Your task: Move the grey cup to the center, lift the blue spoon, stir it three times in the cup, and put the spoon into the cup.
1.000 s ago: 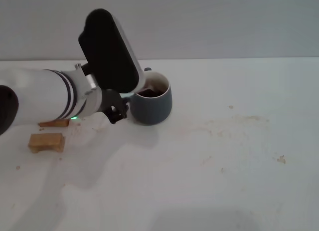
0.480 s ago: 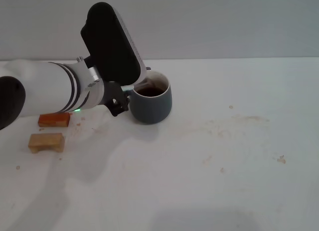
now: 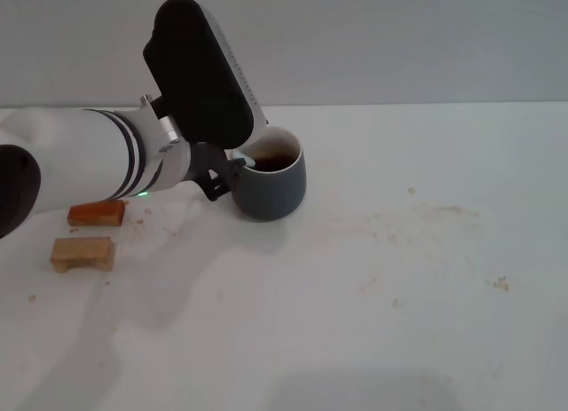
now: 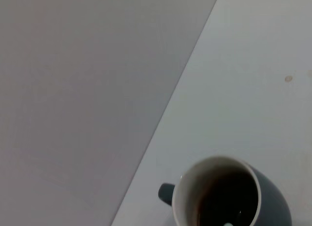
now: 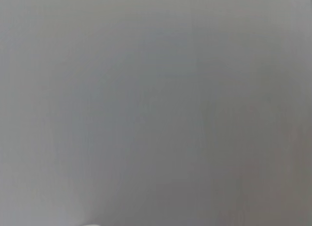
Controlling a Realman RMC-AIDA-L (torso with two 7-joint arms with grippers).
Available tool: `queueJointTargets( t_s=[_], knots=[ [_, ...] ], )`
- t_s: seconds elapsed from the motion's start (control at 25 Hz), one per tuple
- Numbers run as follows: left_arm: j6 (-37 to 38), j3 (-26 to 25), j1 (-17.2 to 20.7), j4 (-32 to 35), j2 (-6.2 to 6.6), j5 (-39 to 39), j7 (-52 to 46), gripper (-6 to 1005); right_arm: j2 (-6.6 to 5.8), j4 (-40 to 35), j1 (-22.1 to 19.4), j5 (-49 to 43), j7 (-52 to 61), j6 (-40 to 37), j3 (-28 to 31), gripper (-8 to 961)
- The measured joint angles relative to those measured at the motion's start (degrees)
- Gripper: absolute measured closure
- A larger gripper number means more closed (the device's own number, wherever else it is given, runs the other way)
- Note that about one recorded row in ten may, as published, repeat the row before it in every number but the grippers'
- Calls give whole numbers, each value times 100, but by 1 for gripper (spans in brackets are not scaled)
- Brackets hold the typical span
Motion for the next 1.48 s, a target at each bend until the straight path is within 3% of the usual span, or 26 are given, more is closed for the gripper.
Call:
queueJointTargets(
  t_s=[0.16, 0.28, 0.4, 0.48, 0.52, 0.56, 0.72, 0.84, 0.96, 1.0, 1.12, 1.16, 1.2, 1.24, 1.28, 1.48],
  knots=[
    [109, 30, 73, -180, -2, -1, -14, 607, -2, 0, 0, 0, 0, -12, 0, 954],
    [679, -5, 387, -421, -1, 1, -96, 586, -4, 0, -5, 1, 0, -20, 0, 954],
    [2197, -50, 1050, -649, 9, -14, -573, 565, -6, 0, -9, 1, 0, -58, 0, 954],
    [3874, -7, 1665, -683, 21, -42, -1009, 551, -9, 1, -14, 1, 0, -102, 0, 954],
    [5065, 84, 2024, -607, 24, -46, -1237, 544, -12, 0, -15, 1, 0, -194, -2, 954],
    [5522, 139, 2173, -533, 26, -47, -1315, 537, -13, 0, -16, 1, 0, -247, -15, 954],
    [8682, 396, 2966, 308, 31, -52, -1913, 522, -15, 0, -10, 0, 2, -629, -287, 954],
    [9806, 316, 3175, 1150, 31, -56, -2256, 502, -16, 7, -5, -1, 2, -912, -511, 954],
    [10373, 4, 3161, 2379, 21, -58, -3079, 459, -16, 17, 27, -4, -1, -1241, -818, 954],
    [10624, -176, 3047, 3080, 22, -64, -3648, 444, -16, 17, 46, -4, -14, -1327, -910, 954],
    [11272, -392, 2737, 4298, 18, -67, -4318, 319, -16, 11, 122, -7, -33, -1498, -1178, 954],
    [11272, -392, 2737, 4298, 18, -67, -4318, 278, -16, 0, 142, -7, -36, -1550, -1258, 954],
    [11579, -449, 2588, 4831, 8, -79, -4429, 236, -16, -7, 168, -9, -39, -1604, -1344, 954],
    [12324, -502, 2281, 5866, -15, -168, -4526, 212, -16, -10, 187, -9, -40, -1647, -1405, 954],
    [12577, -485, 2157, 6242, -22, -227, -4539, 189, -16, -12, 206, -9, -41, -1673, -1443, 954],
    [13051, -395, 2014, 6856, -28, -321, -4550, 165, -16, -25, 262, -9, -44, -1690, -1503, 954]
  ],
)
